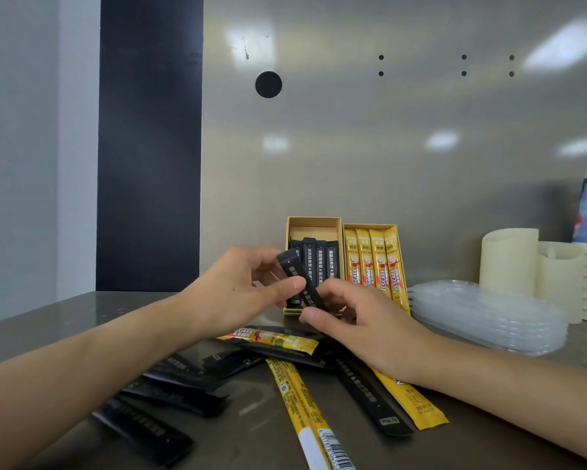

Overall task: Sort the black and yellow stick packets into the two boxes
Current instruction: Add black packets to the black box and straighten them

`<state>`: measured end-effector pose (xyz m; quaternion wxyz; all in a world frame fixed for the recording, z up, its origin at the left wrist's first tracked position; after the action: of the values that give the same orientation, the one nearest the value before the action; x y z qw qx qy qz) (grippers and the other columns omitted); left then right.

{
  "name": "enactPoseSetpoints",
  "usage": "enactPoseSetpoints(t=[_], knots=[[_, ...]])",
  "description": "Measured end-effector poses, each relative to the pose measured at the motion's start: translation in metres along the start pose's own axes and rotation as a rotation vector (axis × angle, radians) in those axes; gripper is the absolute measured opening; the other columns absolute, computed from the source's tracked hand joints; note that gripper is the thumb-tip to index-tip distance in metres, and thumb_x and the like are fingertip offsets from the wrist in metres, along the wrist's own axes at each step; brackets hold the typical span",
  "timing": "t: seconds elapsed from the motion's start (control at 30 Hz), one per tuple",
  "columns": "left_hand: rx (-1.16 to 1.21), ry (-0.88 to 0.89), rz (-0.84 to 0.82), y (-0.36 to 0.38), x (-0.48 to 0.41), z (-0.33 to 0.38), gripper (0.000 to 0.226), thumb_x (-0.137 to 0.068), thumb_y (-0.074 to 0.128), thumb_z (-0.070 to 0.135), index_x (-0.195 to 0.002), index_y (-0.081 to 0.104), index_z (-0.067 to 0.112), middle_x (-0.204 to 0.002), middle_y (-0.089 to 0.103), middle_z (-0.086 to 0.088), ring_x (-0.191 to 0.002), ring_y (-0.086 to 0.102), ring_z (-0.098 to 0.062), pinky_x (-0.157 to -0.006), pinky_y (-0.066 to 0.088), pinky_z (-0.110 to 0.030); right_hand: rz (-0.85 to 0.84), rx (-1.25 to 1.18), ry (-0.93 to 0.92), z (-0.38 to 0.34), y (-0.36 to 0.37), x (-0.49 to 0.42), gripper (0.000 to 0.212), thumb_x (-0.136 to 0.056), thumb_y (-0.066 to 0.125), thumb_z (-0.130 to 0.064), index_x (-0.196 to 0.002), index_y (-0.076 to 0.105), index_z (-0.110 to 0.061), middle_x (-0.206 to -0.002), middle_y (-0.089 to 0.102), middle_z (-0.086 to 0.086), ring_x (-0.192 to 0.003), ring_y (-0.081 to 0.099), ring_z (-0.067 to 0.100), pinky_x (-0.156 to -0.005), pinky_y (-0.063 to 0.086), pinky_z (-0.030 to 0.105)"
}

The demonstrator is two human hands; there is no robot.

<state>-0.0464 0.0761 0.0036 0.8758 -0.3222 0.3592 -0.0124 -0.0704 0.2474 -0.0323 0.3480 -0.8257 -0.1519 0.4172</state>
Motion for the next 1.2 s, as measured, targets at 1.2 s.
enactPoseSetpoints(t=[1.2], knots=[[-0.409, -0.111, -0.358, 0.016, 0.006, -0.033, 0.025, -0.098, 0.054, 0.049, -0.111, 0.072, 0.036, -0.102, 0.071, 0.02, -0.089, 0.061, 0.013, -0.075, 0.044, -0.01, 0.213, -0.141, 0.275, 0.035, -0.013, -0.007, 0.015, -0.101, 0.054, -0.041, -0.107, 0.061, -0.029, -0.103, 0.066, -0.01, -0.09, 0.068, 0.008, -0.082, 0.059, 0.029]])
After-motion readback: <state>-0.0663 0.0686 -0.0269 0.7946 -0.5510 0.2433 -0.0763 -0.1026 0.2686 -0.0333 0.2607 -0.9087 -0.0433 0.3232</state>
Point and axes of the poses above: each hand's wrist, its own x-axis away from the middle knuckle, its own y-axis out of the palm, z = x × y, the point moved 5 cm from there along -x, towards the middle knuckle
